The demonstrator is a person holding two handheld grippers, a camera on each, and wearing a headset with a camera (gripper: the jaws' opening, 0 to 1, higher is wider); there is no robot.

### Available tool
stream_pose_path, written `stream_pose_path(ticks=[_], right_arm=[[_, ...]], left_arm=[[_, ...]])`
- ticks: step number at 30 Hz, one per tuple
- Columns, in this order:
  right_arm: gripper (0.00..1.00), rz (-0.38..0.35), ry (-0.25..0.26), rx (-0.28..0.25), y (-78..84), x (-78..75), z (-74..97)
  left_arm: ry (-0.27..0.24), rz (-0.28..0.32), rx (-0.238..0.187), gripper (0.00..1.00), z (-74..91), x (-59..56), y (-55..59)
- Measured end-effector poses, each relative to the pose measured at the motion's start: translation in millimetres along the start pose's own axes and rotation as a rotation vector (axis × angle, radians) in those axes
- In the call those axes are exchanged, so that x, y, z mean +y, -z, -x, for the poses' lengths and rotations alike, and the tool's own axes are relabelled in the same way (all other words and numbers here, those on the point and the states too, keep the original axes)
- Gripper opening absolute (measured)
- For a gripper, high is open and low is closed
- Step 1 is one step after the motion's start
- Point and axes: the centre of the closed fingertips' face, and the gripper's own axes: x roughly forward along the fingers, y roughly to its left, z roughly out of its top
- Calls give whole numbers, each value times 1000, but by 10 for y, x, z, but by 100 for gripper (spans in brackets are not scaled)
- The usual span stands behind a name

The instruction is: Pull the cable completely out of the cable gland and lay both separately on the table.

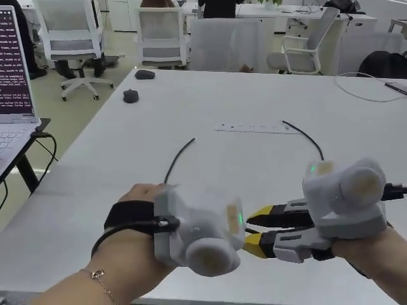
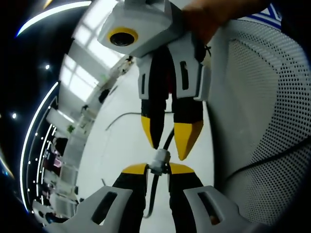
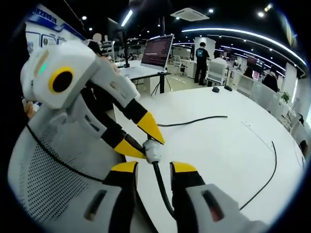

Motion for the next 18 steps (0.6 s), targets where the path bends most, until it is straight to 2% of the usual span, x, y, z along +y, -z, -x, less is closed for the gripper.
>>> stream_pose_path(ticks=[3,6,18], right_arm=[[22,34,4,20,23,21,-17],[21,55,5,32,40,21,-20],[12,90,-25,71,104,86,-52]], left_arm=[[20,-76,15,16,-24,-67,-14],[31,-120,18,16,-39,-124,-44],[36,-184,31,16,-57,-143,-46]])
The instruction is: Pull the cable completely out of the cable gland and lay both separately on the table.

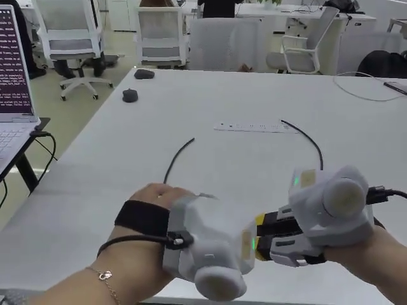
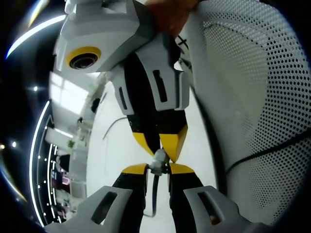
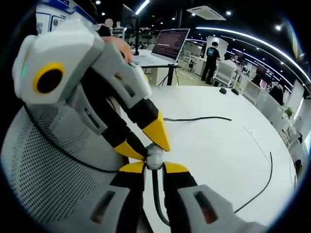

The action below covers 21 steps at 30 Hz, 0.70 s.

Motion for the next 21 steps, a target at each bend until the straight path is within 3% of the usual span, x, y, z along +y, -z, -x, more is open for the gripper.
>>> stream_pose_path(ticks=[7,9,15,17,21], right_arm=[[12,6,-3,16,26,18,-17],[12,38,8,23,28,20,-20],[11,201,51,93,62,31,-78],[10,260,66,106,55,27,-89],[10,311,83,120,46,19,-104]], left_arm=[[8,-27,9,16,-10,-31,4],[8,-22,9,16,-9,-26,7],[34,53,20,16,-29,-61,54],[41,111,22,16,-22,-68,73],[49,181,16,16,-27,-55,98]])
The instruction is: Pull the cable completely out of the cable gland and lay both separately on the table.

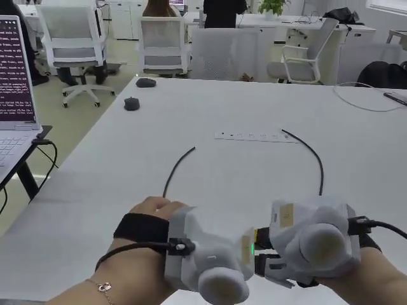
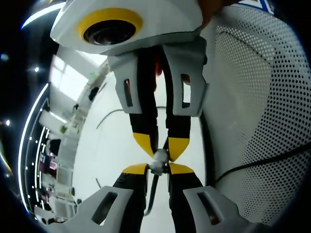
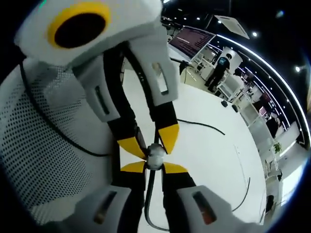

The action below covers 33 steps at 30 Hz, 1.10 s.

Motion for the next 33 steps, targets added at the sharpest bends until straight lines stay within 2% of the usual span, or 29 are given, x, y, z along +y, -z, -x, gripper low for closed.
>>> stream_pose_path(ticks=[2,3,5,6,8,9,10,12,14,15,16,17,18,19,21,22,26,28,33], right_arm=[[10,57,15,18,4,-14,-9],[10,96,22,32,11,-18,-9],[10,197,46,52,-12,-26,-14],[10,232,52,62,-18,-20,-23],[10,251,48,62,-27,0,-38],[10,261,49,61,-31,-4,-37],[10,262,48,61,-24,-8,-34],[11,265,50,57,-28,-15,-35],[12,191,41,51,-9,-10,-60],[12,150,38,51,-1,-15,-63],[12,129,27,45,-2,-7,-65],[14,107,15,42,13,-2,-69],[16,83,1,42,30,21,-68],[18,46,-21,42,54,48,-70],[19,25,-25,37,61,42,-59],[19,14,-25,32,58,35,-48],[18,-155,-53,-40,-10,-4,-13],[16,-210,-52,-60,-24,-47,-1],[17,-234,-56,-50,17,-41,-5]], left_arm=[[13,68,-11,16,1,-7,7],[26,141,-20,16,5,-8,13],[48,230,-38,15,9,-1,28],[70,309,-52,15,10,2,46],[105,404,-73,15,16,0,67],[112,420,-81,15,17,4,73],[127,460,-92,15,17,1,75],[130,472,-94,15,12,12,89],[122,427,-84,16,-5,-10,91],[101,321,-76,16,-16,-12,75],[82,250,-67,16,-21,-8,69],[48,147,-46,16,-23,1,74],[41,107,-28,16,-26,-4,84],[39,81,-13,16,-27,-21,91],[31,28,-14,16,-28,-35,49],[29,20,-14,16,-27,-36,43],[11,-86,1,17,-23,-18,54],[10,-98,9,17,-25,-32,63],[-4,-156,-4,17,-5,-26,-2]])
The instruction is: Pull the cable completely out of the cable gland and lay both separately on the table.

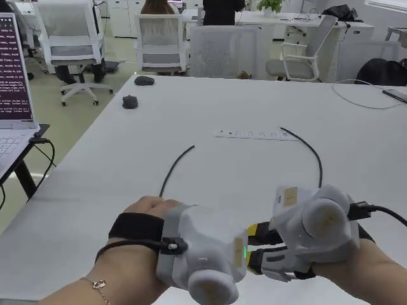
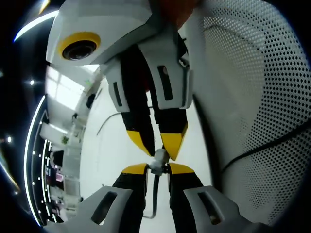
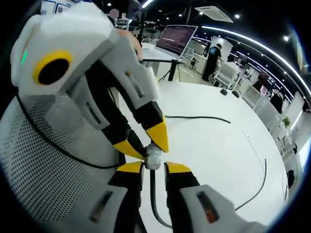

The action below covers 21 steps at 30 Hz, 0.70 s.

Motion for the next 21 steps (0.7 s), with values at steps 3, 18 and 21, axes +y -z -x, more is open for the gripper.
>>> stream_pose_path(ticks=[3,18,21], right_arm=[[16,3,-8,9,14,24,-4],[12,192,30,67,39,75,-46],[12,248,43,74,25,71,-51]], left_arm=[[3,-27,-2,17,-7,-10,-16],[85,329,-55,16,-18,-45,41],[103,408,-69,16,-19,-34,68]])
